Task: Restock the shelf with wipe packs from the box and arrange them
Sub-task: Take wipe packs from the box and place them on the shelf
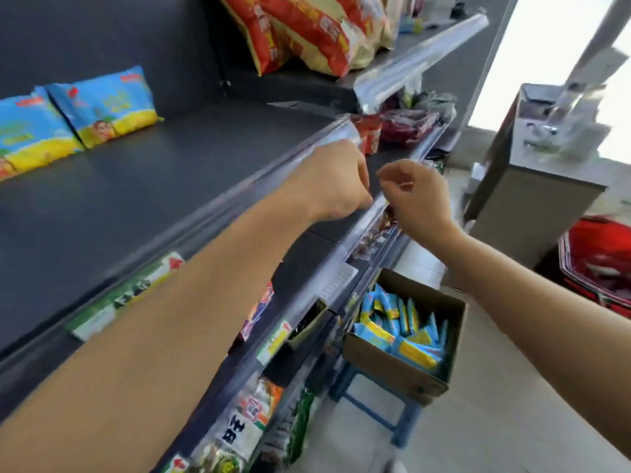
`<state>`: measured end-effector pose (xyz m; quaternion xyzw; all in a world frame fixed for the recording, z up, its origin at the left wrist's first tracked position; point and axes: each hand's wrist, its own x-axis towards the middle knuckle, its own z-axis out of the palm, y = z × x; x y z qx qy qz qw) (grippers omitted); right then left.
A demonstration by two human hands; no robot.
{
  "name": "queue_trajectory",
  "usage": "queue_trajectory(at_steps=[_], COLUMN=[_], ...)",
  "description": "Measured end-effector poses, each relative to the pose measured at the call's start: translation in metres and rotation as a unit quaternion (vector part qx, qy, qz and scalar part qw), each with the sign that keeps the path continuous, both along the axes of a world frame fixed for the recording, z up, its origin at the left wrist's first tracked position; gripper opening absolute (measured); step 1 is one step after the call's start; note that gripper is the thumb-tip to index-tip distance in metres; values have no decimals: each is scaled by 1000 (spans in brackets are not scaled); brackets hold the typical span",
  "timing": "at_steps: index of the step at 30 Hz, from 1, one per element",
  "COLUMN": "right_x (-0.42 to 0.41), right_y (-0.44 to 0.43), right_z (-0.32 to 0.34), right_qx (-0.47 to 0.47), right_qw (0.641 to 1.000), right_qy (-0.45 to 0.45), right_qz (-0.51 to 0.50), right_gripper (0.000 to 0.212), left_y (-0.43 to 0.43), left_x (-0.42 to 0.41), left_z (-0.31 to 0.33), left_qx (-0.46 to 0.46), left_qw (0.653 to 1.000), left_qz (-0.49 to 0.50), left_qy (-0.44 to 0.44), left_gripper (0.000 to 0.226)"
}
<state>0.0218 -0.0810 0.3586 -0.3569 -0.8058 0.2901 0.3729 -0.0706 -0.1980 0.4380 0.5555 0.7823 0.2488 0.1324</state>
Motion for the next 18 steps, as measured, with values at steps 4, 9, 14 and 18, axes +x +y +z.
queue_trajectory(at_steps=[4, 9, 14, 18], right_x=[58, 110, 142, 152], right_y=[63, 126, 170, 186], right_z=[-57, -128, -194, -240], right_qx=[-75, -164, -222, -265], right_qw=[992, 953, 903, 865], right_qy=[-93, -253, -366, -419], right_qz=[-36, -10, 42, 74], right_gripper=[23, 23, 24, 25], left_y=[83, 171, 220, 231], left_x=[43, 79, 96, 99], left_z=[-58, -142, -228, -288], left_qx=[-102, -218, -291, -353], left_qw=[994, 974, 952, 923], left_qz=[-33, -42, -15, 13], left_qy=[-11, -40, -91, -155], left_gripper=[14, 25, 23, 11])
